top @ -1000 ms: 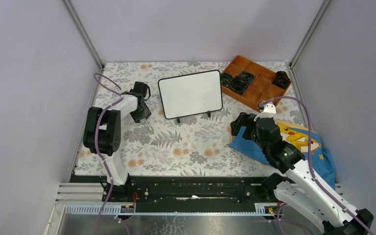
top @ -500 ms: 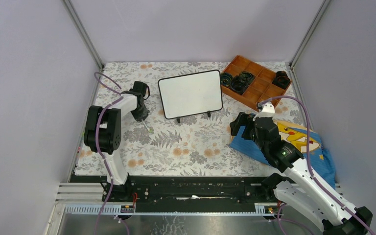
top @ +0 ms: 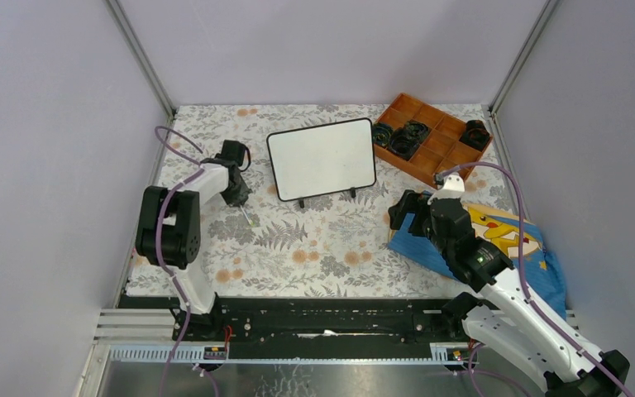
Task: Write a sentence on the whiteboard
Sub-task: Open the whiteboard marker at the center of the board.
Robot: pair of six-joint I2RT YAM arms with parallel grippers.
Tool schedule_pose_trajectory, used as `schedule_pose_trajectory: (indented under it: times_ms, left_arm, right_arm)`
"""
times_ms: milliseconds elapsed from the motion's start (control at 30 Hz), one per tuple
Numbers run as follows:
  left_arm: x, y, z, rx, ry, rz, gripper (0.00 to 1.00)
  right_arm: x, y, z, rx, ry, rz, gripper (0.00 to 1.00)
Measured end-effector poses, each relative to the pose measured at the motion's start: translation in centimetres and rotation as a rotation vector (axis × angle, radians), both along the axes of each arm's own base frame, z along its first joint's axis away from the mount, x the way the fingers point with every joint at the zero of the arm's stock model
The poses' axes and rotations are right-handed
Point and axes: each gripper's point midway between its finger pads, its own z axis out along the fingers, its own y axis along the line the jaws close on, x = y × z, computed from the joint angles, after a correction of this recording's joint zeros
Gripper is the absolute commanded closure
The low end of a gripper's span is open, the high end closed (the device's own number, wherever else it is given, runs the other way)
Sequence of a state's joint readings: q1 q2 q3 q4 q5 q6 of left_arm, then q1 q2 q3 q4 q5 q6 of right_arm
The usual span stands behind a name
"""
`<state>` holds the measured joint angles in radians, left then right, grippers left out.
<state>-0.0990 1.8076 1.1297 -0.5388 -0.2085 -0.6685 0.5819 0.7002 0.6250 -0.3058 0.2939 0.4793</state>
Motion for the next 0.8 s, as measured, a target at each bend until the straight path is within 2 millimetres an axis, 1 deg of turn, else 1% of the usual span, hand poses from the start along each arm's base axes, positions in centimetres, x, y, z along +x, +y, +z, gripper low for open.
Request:
schedule_pose_trajectory:
  times_ms: [67,133,200,300,400,467,500,567,633,700,733,800]
  left_arm:
    - [-0.4,-0.1,0.9,-0.012,-0.021,0.004,1.0]
    - [-0.5,-0.3,2.9,-0.031,-0.07,0.005,1.0]
    - [-0.4,-0.6,5.7,-0.055,-0.147,0.002,1.0]
    - [-0.6,-1.1,10.5,-0.092,-0.285,-0.011,1.0]
    - [-1.6,-1.9,14.8,-0.132,-0.415,-0.044,1.0]
    - [-2.8,-2.8,16.9,-0.164,-0.481,-0.081,1.0]
    - [-3.7,-3.8,18.1,-0.191,-0.523,-0.119,1.0]
    - [-5.0,-5.7,19.6,-0.243,-0.585,-0.194,1.0]
    - [-6.4,-8.0,21.0,-0.309,-0.655,-0.288,1.0]
    - [-7.9,-10.0,22.0,-0.382,-0.722,-0.38,1.0]
    - [-8.5,-10.8,22.3,-0.413,-0.745,-0.416,1.0]
    - [-9.5,-12.2,23.3,-0.478,-0.814,-0.488,1.0]
  right_arm:
    - [0.0,0.0,0.1,0.002,-0.002,0.001,0.01]
    - [-0.2,0.2,0.2,0.011,-0.003,0.015,0.01]
    - [-0.3,0.7,0.3,0.023,-0.002,0.038,0.03]
    - [-0.8,1.7,0.7,0.049,0.003,0.095,0.07]
    - [-1.0,3.3,1.9,0.1,-0.018,0.177,0.12]
    - [-1.3,4.7,3.0,0.146,-0.036,0.246,0.13]
    - [-1.4,5.5,3.6,0.168,-0.046,0.281,0.13]
    - [-1.5,7.0,4.6,0.201,-0.06,0.338,0.14]
    - [-2.1,9.2,5.5,0.22,-0.069,0.412,0.13]
    - [-3.2,11.7,6.2,0.231,-0.074,0.498,0.11]
    - [-3.9,13.2,6.6,0.239,-0.082,0.545,0.11]
    - [-5.1,15.4,7.2,0.263,-0.094,0.61,0.1]
